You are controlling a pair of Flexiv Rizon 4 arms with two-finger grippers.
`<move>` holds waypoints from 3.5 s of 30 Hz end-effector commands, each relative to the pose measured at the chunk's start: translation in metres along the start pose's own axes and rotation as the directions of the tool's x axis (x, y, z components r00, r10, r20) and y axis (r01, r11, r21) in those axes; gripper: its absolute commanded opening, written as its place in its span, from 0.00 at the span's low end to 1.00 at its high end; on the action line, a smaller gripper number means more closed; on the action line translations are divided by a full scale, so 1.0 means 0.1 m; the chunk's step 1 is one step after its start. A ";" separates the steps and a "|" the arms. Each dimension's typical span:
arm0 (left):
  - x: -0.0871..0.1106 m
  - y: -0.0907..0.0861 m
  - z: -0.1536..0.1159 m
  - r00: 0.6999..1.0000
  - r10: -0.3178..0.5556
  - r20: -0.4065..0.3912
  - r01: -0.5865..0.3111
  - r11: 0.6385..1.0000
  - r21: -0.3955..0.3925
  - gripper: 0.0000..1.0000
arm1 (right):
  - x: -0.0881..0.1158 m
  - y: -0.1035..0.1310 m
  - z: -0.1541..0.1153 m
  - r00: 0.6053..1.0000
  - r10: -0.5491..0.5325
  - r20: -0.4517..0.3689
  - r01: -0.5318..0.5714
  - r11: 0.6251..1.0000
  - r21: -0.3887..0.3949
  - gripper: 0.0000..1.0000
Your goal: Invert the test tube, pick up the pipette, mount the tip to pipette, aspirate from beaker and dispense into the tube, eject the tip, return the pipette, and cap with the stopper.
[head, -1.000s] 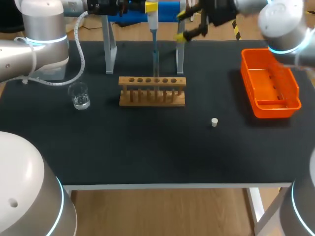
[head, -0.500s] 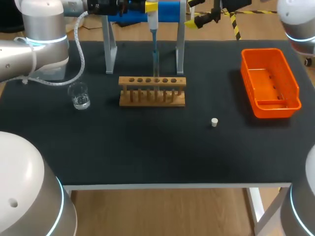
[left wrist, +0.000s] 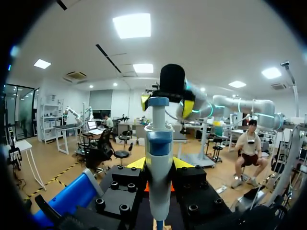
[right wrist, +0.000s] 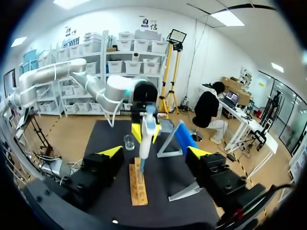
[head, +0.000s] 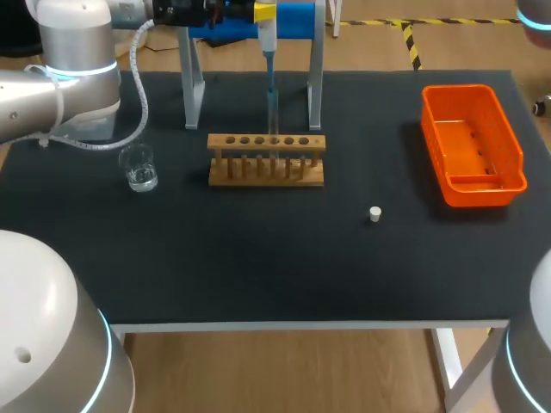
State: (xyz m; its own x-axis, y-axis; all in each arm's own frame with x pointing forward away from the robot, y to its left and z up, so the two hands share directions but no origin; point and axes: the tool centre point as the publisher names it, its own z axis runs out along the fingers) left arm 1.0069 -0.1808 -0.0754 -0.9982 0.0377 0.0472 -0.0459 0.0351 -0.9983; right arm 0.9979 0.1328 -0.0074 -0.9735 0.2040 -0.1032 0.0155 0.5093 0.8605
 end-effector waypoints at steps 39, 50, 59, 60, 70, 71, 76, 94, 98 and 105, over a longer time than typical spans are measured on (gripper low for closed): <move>0.00 0.00 0.00 1.000 0.001 0.000 -0.001 1.000 0.001 0.00 | 0.18 0.64 0.40 0.999 0.043 -0.020 -0.041 0.995 0.089 0.00; 0.00 0.00 0.00 1.000 0.001 0.000 -0.001 1.000 0.001 0.00 | 0.06 0.65 0.64 0.994 0.106 -0.017 -0.103 0.987 0.123 0.00; 0.00 0.00 0.00 1.000 0.001 0.000 -0.001 1.000 0.001 0.00 | 0.04 0.68 0.73 0.994 0.111 -0.018 -0.107 0.986 0.127 0.00; 0.00 0.00 0.00 1.000 0.001 0.000 -0.001 1.000 0.001 0.00 | 0.04 0.68 0.74 0.994 0.110 -0.019 -0.107 0.986 0.128 0.00; 0.00 0.00 0.00 1.000 0.001 0.000 -0.001 1.000 0.001 0.00 | 0.04 0.63 0.83 0.993 0.116 -0.024 -0.111 0.983 0.143 0.00; 0.00 0.00 0.00 1.000 0.001 0.000 -0.001 1.000 0.001 0.00 | 0.04 0.63 0.83 0.993 0.116 -0.025 -0.112 0.983 0.144 0.00; 0.00 0.00 0.00 1.000 0.001 0.000 -0.001 1.000 0.001 0.00 | 0.03 0.61 0.85 0.992 0.120 -0.027 -0.114 0.982 0.149 0.00; 0.00 0.00 0.00 1.000 0.001 0.000 -0.001 1.000 0.001 0.00 | 0.06 0.56 0.90 0.992 0.117 -0.040 -0.109 0.981 0.162 0.00; 0.00 0.00 0.00 1.000 0.001 0.000 -0.001 1.000 0.001 0.00 | 0.06 0.53 0.92 0.992 0.120 -0.043 -0.111 0.980 0.166 0.00; 0.00 0.00 0.00 1.000 0.001 0.000 -0.001 1.000 0.001 0.00 | 0.09 0.49 0.94 0.991 0.123 -0.050 -0.113 0.978 0.174 0.00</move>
State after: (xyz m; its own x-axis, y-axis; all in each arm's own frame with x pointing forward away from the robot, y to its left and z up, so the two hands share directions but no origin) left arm 1.0063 -0.1808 -0.0781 -0.9981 0.0383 0.0479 -0.0465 0.0369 -0.9982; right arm 1.0113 0.2385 -0.0090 -0.9741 0.2246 0.0260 0.1630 0.6178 0.7693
